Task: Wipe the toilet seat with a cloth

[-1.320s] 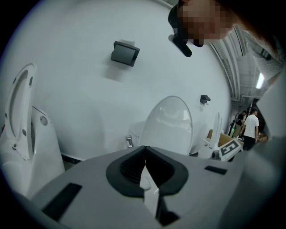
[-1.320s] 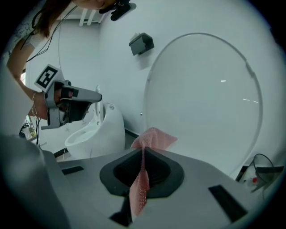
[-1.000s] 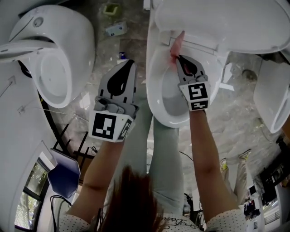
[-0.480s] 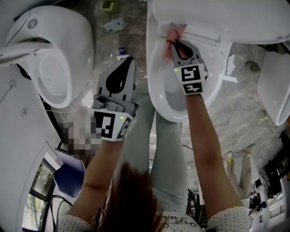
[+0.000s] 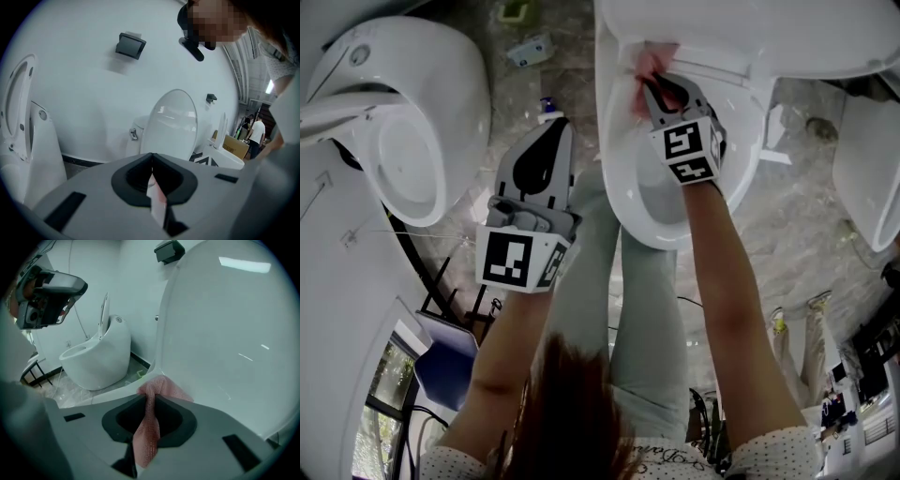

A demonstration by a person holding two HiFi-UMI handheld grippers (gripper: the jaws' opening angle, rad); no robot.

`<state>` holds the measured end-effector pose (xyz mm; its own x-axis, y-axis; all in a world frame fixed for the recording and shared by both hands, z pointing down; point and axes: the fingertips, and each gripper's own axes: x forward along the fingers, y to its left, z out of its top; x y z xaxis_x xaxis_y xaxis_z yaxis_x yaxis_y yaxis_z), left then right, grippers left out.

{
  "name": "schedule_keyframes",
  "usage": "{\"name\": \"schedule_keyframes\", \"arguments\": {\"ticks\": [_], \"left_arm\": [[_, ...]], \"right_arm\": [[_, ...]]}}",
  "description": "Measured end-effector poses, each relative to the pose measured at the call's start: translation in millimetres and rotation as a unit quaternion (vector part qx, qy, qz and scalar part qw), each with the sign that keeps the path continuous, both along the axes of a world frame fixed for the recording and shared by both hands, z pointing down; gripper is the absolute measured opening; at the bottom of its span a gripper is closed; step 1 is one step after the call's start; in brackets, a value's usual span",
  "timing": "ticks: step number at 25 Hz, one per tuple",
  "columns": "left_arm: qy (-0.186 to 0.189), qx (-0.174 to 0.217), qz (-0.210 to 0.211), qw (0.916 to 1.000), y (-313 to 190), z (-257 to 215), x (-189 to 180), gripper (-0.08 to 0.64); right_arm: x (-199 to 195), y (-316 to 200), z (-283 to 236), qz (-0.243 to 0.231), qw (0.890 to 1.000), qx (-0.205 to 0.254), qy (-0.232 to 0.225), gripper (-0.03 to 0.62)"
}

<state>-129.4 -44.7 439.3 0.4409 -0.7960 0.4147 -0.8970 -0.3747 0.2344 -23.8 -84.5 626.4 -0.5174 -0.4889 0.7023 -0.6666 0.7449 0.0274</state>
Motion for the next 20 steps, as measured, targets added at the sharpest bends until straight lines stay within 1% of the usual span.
{"name": "schedule_keyframes", "arguments": {"ticks": [3, 12, 20], "left_arm": [[0.0, 0.0, 0.002, 1.0, 1, 0, 1, 0.005], [-0.002, 0.0, 0.007, 1.0, 0, 0, 7, 0.005], [-0.004, -0.001, 0.014, 0.9999, 2, 1, 17, 0.005]], "right_arm": [[7, 0, 3, -0.006, 1.0, 0.01, 0.013, 0.074], [26, -1, 7, -0.026, 0.999, 0.011, 0.045, 0.067], [56, 2, 12, -0.033, 0.996, 0.017, 0.077, 0.053]]}}
